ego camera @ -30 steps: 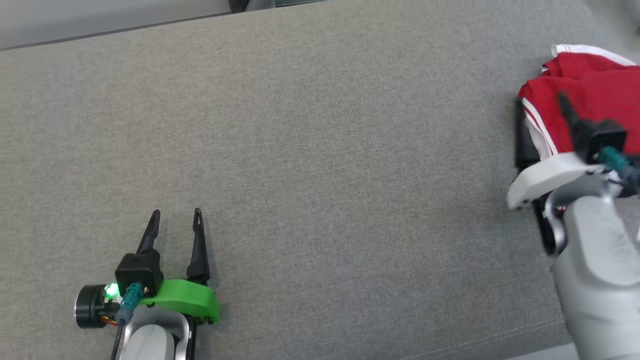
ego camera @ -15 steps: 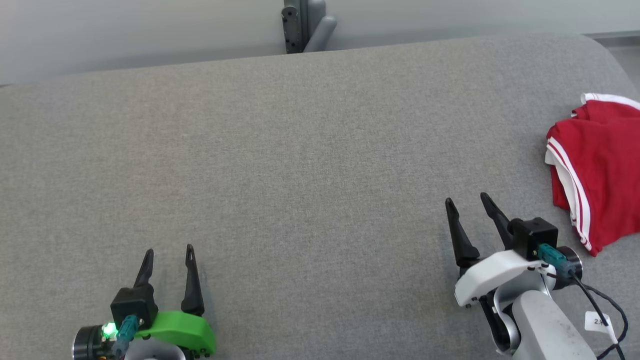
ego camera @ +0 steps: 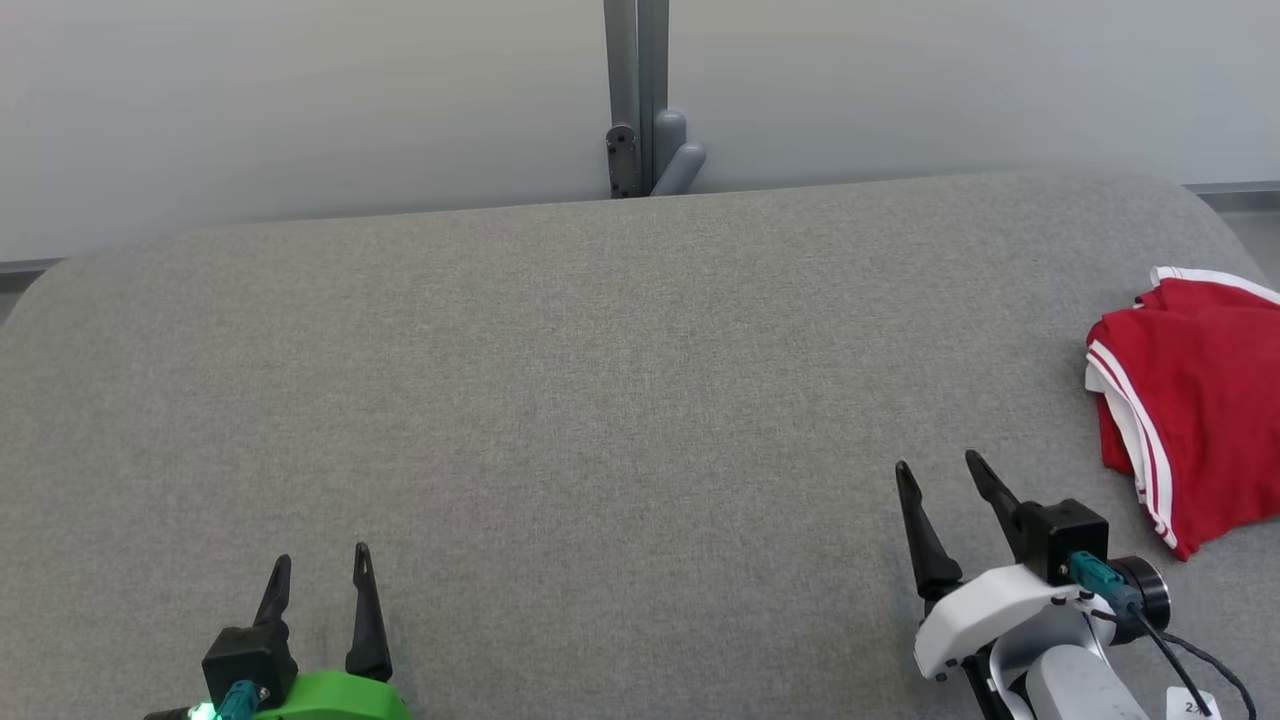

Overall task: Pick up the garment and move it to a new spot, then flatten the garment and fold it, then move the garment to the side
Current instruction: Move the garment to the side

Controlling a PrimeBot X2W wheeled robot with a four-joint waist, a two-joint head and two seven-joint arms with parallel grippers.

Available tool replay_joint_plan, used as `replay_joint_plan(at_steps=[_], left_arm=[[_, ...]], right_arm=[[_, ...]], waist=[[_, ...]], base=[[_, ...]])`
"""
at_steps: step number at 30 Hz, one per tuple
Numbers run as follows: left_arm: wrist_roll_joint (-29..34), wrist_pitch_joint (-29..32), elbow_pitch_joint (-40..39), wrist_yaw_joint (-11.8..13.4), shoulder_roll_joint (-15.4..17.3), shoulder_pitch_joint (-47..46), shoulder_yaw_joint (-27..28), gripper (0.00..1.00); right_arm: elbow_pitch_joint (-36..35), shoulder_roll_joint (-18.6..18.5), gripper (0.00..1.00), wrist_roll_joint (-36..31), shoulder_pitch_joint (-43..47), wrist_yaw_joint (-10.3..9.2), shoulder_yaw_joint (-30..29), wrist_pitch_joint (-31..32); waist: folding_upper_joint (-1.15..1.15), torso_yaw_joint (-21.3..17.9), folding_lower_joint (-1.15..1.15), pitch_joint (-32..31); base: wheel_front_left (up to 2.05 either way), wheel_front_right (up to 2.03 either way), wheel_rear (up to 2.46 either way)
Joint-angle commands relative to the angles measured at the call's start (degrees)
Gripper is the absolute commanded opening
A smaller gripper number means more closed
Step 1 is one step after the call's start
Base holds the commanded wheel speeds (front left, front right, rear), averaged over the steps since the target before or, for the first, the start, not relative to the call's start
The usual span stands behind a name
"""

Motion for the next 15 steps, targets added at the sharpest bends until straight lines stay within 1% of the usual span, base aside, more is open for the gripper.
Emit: replay_joint_plan(at_steps=[1, 8, 15], left_arm=[[-0.15, 0.05, 0.11, -0.37, 0.23, 0.92, 0.26, 1.0], [-0.95, 0.05, 0.85, -1.12, 0.23, 0.98, -0.13, 1.0], [-1.03, 0.04, 0.98, -1.02, 0.23, 0.84, -0.64, 1.0]], right_arm=[[-0.03, -0.09, 1.0, -0.23, 1.08, -0.07, 0.02, -0.15], [0.97, -0.03, 1.0, 1.4, 1.72, -0.07, 1.53, -0.15], [1.04, -0.03, 1.0, 1.47, 1.05, -0.07, 1.67, -0.15]], waist=[[0.0, 0.02, 0.0, -0.33], [0.0, -0.17, 0.0, -0.57], [0.0, -0.5, 0.0, -0.45]], base=[[0.0, 0.0, 0.0], [0.0, 0.0, 0.0], [0.0, 0.0, 0.0]])
